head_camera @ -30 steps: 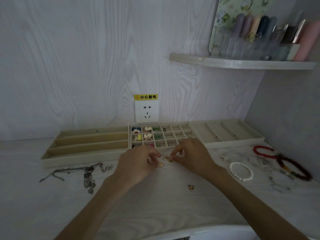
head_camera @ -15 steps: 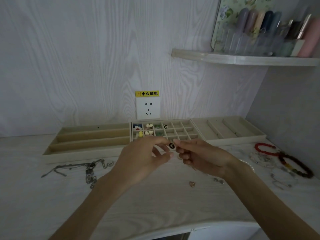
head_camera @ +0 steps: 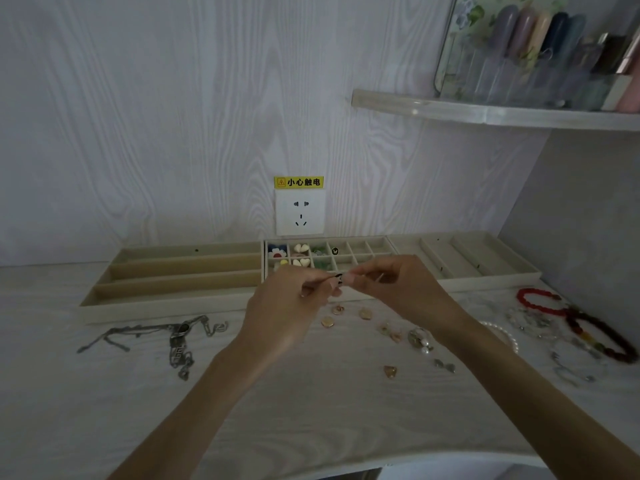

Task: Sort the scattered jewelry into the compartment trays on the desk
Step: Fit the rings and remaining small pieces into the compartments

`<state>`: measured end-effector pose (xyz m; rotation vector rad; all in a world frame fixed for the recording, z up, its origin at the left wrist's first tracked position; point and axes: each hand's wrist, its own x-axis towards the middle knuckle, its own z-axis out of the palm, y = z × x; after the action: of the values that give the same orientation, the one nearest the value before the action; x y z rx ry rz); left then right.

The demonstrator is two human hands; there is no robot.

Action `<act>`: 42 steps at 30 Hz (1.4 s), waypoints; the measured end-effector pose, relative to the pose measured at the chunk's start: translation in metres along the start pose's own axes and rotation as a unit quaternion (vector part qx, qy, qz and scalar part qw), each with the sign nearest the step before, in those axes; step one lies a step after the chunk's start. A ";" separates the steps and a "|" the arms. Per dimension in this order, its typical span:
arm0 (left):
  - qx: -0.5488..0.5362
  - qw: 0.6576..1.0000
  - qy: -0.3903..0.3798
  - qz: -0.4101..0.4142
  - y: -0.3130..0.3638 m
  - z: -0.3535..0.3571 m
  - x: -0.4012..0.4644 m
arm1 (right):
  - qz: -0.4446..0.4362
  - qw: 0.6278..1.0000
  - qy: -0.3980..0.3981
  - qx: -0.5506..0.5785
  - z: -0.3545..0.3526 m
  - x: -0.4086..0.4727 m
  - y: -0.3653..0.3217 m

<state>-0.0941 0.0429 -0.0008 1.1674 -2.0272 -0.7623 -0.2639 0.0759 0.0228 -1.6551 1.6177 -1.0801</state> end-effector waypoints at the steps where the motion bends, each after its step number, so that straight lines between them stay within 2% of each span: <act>1: 0.003 1.000 0.000 0.001 -0.002 0.001 0.002 | -0.016 1.000 0.005 -0.009 0.001 0.003 0.001; 6: 0.089 0.996 -0.001 0.009 -0.017 -0.006 0.020 | -0.074 0.992 0.042 -0.088 0.000 0.028 0.008; 9: 0.182 0.980 0.077 -0.025 -0.041 -0.025 0.027 | -0.098 0.972 0.087 -0.194 -0.019 0.062 0.020; 11: 0.241 0.960 0.128 -0.054 -0.061 -0.034 0.028 | -0.100 0.960 0.073 -0.252 -0.028 0.087 0.028; 13: 0.266 0.951 0.139 -0.082 -0.074 -0.037 0.029 | -0.103 0.946 0.039 -0.304 -0.028 0.107 0.036; 18: 0.241 0.961 0.117 -0.071 -0.078 -0.034 0.027 | -0.100 0.914 -0.017 -0.393 -0.012 0.134 0.045; 21: 0.213 0.968 0.117 -0.063 -0.078 -0.035 0.025 | -0.098 0.903 -0.022 -0.417 -0.003 0.139 0.049; 31: 0.230 0.964 0.116 -0.059 -0.080 -0.033 0.025 | -0.090 0.871 -0.025 -0.482 0.010 0.145 0.046; 39: 0.258 0.956 0.122 -0.074 -0.076 -0.036 0.024 | -0.087 0.869 -0.032 -0.486 0.009 0.145 0.044; 42: 0.230 0.959 0.159 -0.052 -0.068 -0.039 0.026 | -0.087 0.879 -0.032 -0.469 0.003 0.142 0.042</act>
<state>-0.0396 -0.0155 -0.0210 1.5534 -1.9273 -0.1240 -0.2919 -0.0684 0.0072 -2.4245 2.1431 -0.2501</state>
